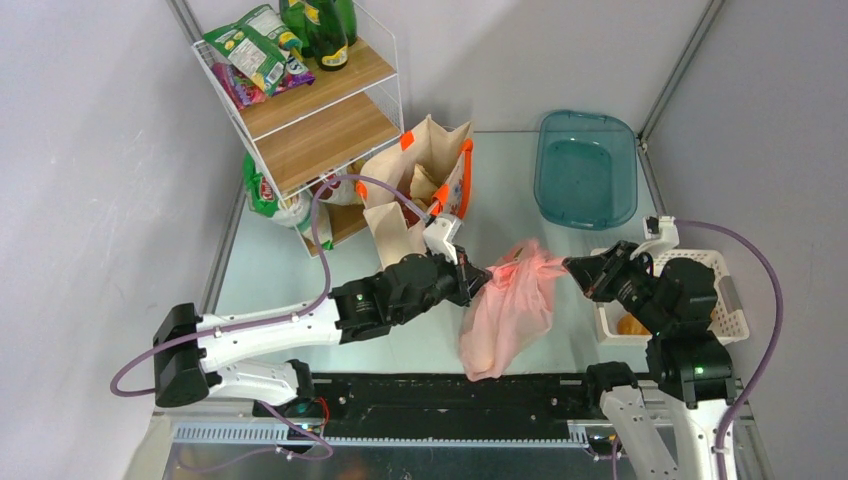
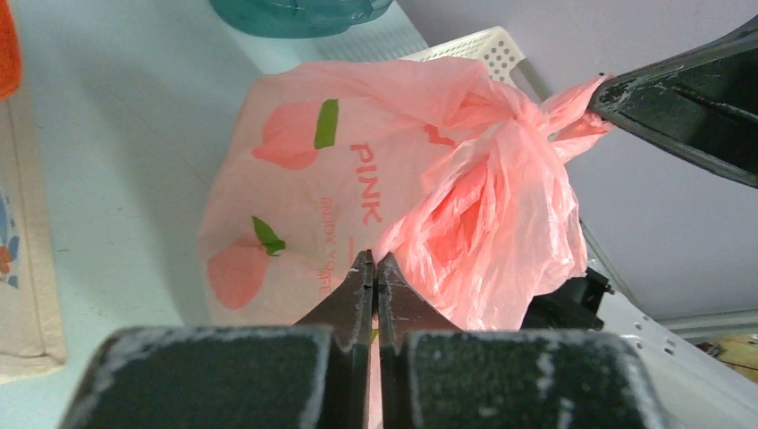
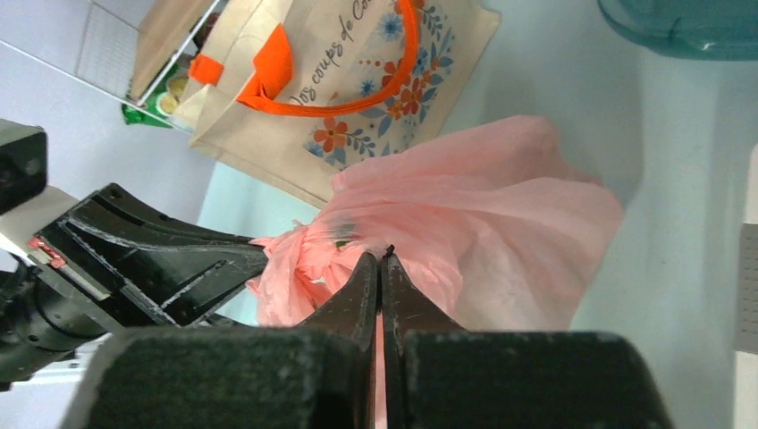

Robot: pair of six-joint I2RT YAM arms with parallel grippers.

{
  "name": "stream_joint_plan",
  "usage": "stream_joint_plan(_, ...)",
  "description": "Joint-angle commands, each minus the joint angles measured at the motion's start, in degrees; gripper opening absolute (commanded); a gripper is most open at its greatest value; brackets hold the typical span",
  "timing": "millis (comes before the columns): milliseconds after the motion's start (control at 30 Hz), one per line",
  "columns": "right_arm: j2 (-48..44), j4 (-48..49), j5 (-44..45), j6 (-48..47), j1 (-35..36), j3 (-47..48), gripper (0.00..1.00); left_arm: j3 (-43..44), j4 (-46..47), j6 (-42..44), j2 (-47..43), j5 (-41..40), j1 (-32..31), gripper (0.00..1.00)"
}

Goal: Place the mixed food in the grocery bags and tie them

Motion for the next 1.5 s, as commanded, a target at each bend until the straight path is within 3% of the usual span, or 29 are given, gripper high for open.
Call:
stream_joint_plan(0, 1.6, -1.6, 17.2, -5.3, 6.3, 3.2, 0.0, 2.0, -4.5, 4.0, 0.1, -6.6, 0.1, 0.0)
stream_joint_plan(267, 5.4, -4.6, 44.3, -6.5, 19.4, 3.2, 0.0, 2.5, -5.2, 6.5, 0.4, -8.2, 0.1, 0.0)
stream_joint_plan(433, 8.2, -9.9, 59.7, -2.1, 26.6, 2.7, 0.0, 1.8, -5.9, 8.0, -0.1, -10.7, 0.0, 0.0)
stream_joint_plan(733, 13.8, -17.2, 76.5, 5.7, 29.0, -0.6, 0.0, -0.8, -7.6, 8.2, 0.6, -13.9, 0.0, 0.0)
stream_joint_plan(867, 11.3, -16.6, 76.9, 5.7, 29.0, -0.7, 0.0, -2.7, -8.2, 7.0, -0.1, -15.9, 0.0, 0.0)
stream_joint_plan(1000, 6.8, -11.5, 67.4, 5.7, 26.8, -1.1, 0.0, -3.9, -8.2, 6.2, -1.3, -16.4, 0.0, 0.0)
stream_joint_plan(1067, 4.2, -8.2, 60.0, 6.3, 26.0, -2.1, 0.06, -3.7, -7.5, 6.6, -1.2, -14.7, 0.0, 0.0)
stream_joint_plan(1167, 1.4, -4.8, 50.8, 8.2, 25.6, -3.3, 0.39, -3.6, -6.6, 7.2, -0.9, -12.4, 0.0, 0.0)
stream_joint_plan(1233, -0.3, -4.5, 47.8, 9.8, 25.6, -3.6, 0.48, -4.0, -5.9, 7.2, -0.8, -11.3, 0.0, 0.0)
stream_joint_plan(1300, -1.2, -5.1, 46.1, 11.9, 25.6, -3.7, 0.53, -4.8, -4.7, 7.1, -1.0, -10.7, 0.0, 0.0)
stream_joint_plan(1467, -2.0, -7.7, 44.5, 21.9, 25.5, -4.0, 0.53, -5.5, -3.5, 7.0, -1.4, -9.4, 0.0, 0.0)
